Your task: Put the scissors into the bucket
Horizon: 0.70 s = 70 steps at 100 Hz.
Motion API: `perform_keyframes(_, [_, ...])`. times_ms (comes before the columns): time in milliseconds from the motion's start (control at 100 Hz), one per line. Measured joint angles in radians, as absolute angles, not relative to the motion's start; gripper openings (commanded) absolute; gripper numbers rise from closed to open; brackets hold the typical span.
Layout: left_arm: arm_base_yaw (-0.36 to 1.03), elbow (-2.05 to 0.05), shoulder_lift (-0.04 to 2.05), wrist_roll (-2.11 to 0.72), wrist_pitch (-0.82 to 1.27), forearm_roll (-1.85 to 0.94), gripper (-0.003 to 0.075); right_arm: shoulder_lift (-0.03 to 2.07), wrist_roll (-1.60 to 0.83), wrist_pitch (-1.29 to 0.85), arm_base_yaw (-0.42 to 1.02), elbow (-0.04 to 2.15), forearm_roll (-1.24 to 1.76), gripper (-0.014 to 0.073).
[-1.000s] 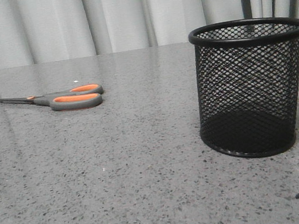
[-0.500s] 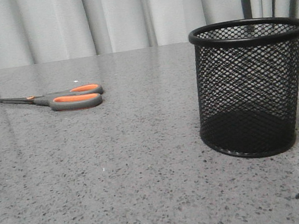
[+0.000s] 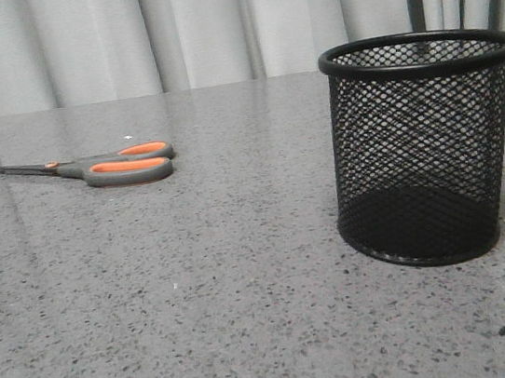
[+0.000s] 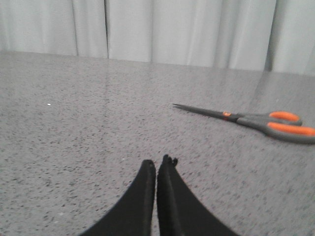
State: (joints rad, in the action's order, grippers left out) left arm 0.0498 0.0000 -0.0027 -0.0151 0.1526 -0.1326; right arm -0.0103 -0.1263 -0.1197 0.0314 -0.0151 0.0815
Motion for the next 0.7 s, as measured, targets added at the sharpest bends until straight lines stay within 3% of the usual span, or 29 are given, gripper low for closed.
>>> perform_keyframes(450, [0.050, 0.000, -0.003, -0.015, 0.058, -0.680, -0.0020, -0.010, -0.126, -0.033, 0.031, -0.015, 0.537, -0.0062])
perform_keyframes(700, [0.050, -0.049, -0.003, -0.015, 0.115, -0.742, -0.0020, -0.010, -0.124, -0.112, 0.031, 0.057, 0.597, -0.0053])
